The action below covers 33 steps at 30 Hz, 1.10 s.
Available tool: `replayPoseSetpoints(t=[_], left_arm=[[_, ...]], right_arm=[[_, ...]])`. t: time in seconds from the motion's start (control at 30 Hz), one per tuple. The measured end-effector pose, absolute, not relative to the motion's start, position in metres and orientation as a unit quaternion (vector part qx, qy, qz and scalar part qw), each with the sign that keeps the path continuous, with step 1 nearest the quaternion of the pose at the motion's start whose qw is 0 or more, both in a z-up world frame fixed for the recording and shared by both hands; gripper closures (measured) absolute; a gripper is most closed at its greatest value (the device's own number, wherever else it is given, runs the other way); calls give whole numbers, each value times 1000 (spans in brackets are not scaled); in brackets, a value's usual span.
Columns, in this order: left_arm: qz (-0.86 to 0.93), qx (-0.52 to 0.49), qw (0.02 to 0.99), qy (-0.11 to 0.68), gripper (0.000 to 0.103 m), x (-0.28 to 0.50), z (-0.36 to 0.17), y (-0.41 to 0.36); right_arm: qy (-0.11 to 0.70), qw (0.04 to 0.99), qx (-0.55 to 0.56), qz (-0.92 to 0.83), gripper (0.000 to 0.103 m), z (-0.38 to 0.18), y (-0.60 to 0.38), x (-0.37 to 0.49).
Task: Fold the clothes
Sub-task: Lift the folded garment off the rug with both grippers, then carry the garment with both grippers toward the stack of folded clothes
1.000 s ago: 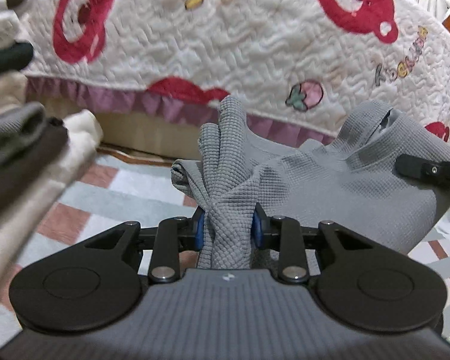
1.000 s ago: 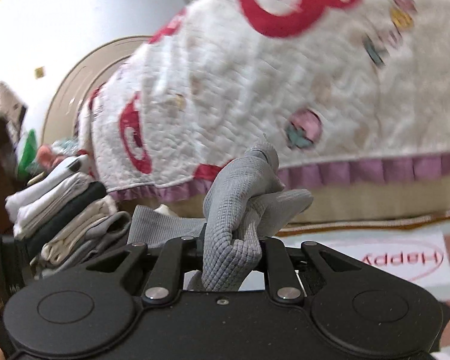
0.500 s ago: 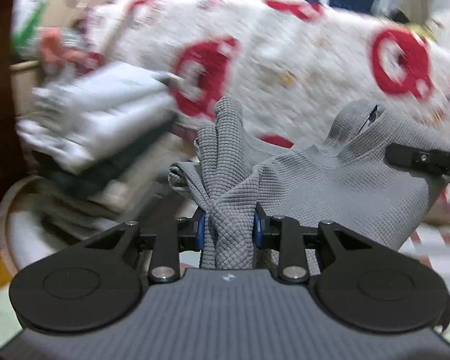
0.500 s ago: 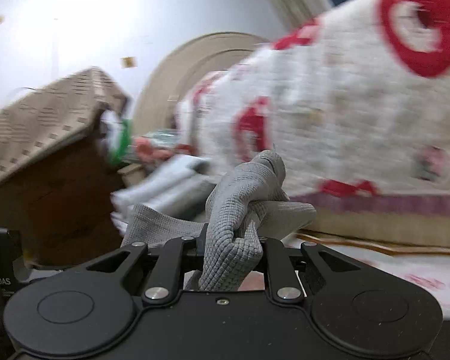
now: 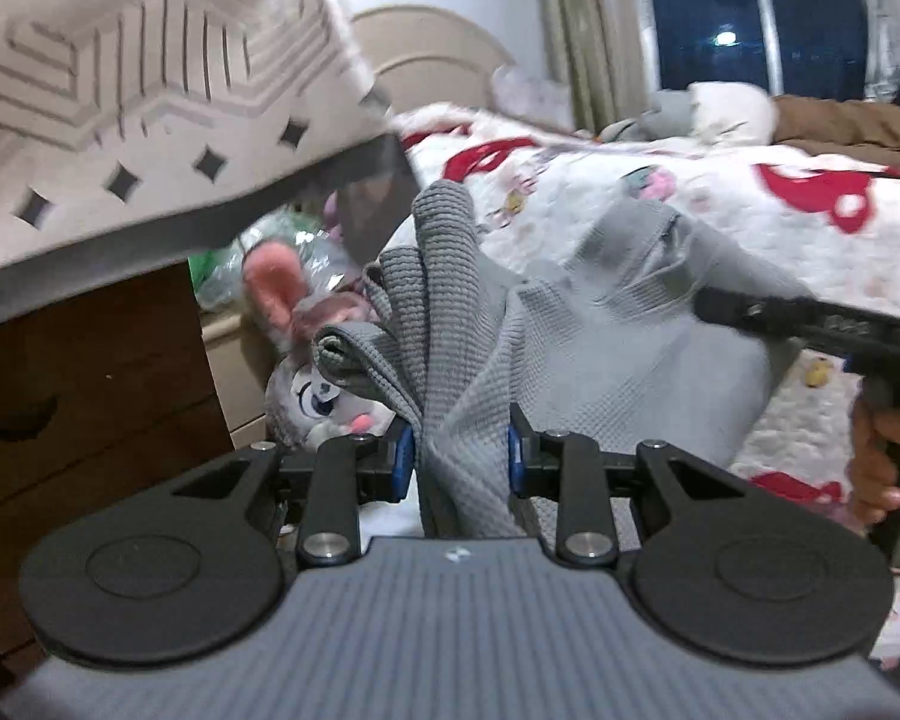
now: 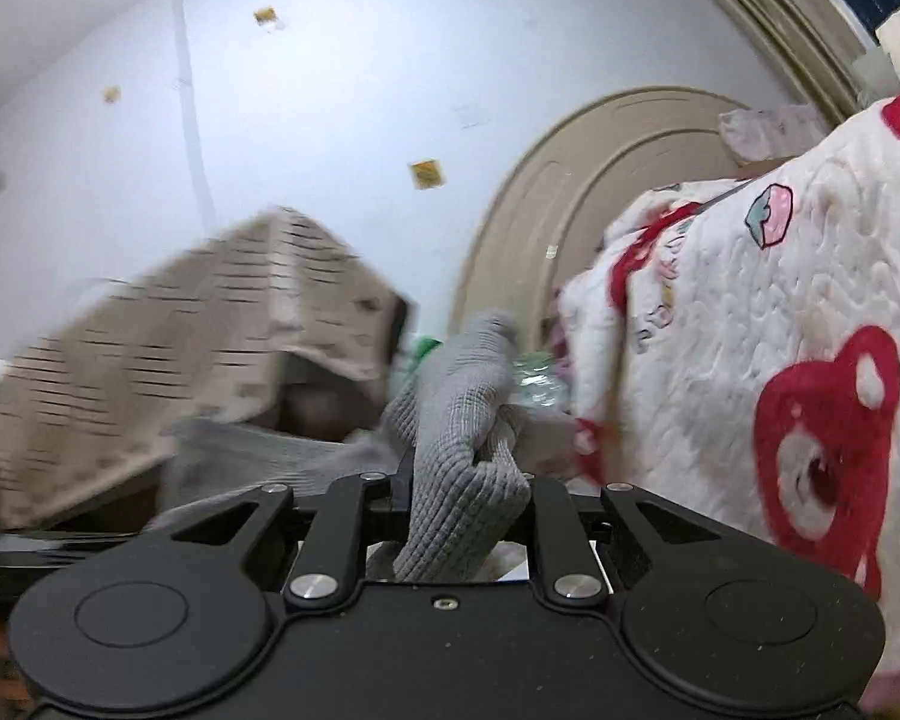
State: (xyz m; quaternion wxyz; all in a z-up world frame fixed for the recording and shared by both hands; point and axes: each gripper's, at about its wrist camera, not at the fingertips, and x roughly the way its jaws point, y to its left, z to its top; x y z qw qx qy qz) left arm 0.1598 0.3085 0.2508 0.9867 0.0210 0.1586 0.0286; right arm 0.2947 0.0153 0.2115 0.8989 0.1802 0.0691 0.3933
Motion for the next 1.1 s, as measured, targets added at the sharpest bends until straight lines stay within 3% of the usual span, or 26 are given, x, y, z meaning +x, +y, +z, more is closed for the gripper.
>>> replayPoseSetpoints(t=[0.13,0.3,0.53,0.63,0.73,0.87,0.97,1.03,1.1], left_arm=[[56,32,978,197,76,223,215,321],[48,-34,969,240,76,253,179,347],[7,-152,953,262,77,245,192,364],[10,-231,929,289,76,251,182,383],[14,-284,908,308,72,254,166,401],[38,-198,943,265,65,235,176,398],[78,-57,980,175,64,209,203,376],[60,10,988,140,65,203,215,361],[2,28,987,159,69,215,217,351]], right_arm=[[129,903,186,365,84,166,48,363],[186,887,237,350,82,105,44,387],[192,871,312,328,81,123,33,400],[252,867,308,299,80,122,37,423],[272,878,287,270,68,116,41,426],[266,895,245,261,50,120,41,417],[172,946,185,204,52,139,38,385],[102,969,142,177,64,152,36,360],[70,969,108,212,66,161,40,342]])
